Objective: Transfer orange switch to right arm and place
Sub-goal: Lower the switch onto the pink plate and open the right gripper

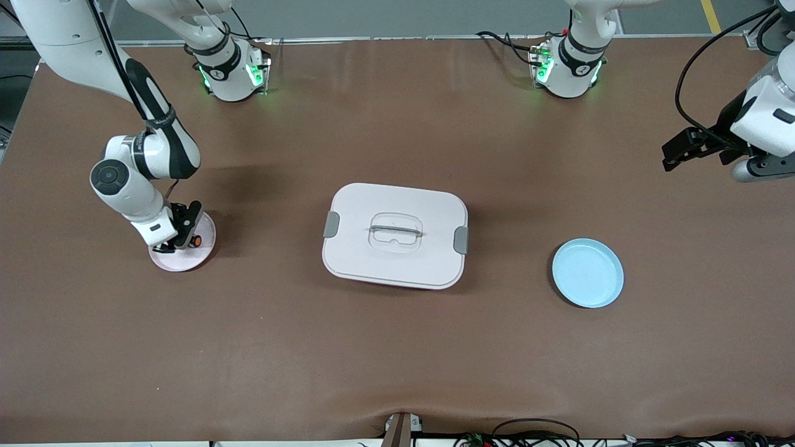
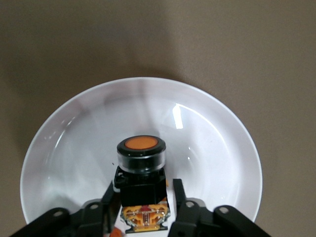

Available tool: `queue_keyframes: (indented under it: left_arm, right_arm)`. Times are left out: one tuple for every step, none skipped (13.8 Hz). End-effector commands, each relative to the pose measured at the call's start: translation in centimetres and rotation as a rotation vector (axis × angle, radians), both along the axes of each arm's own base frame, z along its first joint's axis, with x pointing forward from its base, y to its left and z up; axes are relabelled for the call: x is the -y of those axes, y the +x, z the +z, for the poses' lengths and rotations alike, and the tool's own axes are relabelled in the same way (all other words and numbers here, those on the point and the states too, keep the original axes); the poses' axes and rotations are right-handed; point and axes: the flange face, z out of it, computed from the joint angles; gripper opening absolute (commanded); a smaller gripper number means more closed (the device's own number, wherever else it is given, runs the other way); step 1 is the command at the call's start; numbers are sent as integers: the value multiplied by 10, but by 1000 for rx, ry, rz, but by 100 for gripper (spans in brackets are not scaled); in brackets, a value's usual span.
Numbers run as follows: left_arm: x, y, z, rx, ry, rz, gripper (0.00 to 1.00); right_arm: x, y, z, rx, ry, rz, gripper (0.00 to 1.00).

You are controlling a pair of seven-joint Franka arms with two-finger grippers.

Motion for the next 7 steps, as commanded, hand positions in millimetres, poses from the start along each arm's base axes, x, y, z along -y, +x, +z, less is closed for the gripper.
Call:
queue_keyframes:
  left_arm:
    - [-1, -2, 3, -1, -17, -13, 100]
    - [-1, -2, 3, -2, -17, -13, 100]
    - [-1, -2, 3, -2, -17, -13, 100]
    - [-1, -2, 3, -1, -17, -11, 100]
    - [-1, -2, 3, -1, -17, -13, 100]
    - [-1, -2, 3, -1, -17, -11, 100]
    - [-1, -2, 3, -1, -17, -13, 100]
  right_arm:
    - [6, 1, 10, 15, -5, 7, 100]
    - [7, 2, 13, 18, -6, -7, 100]
    - [8, 4, 22, 35, -4, -20, 100]
    - [8, 5, 31, 46, -4, -39, 100]
    - [12, 5, 41, 36, -5, -93, 100]
    - [12, 5, 50, 32, -4, -170, 100]
    - [13, 6, 58, 39, 1, -272, 100]
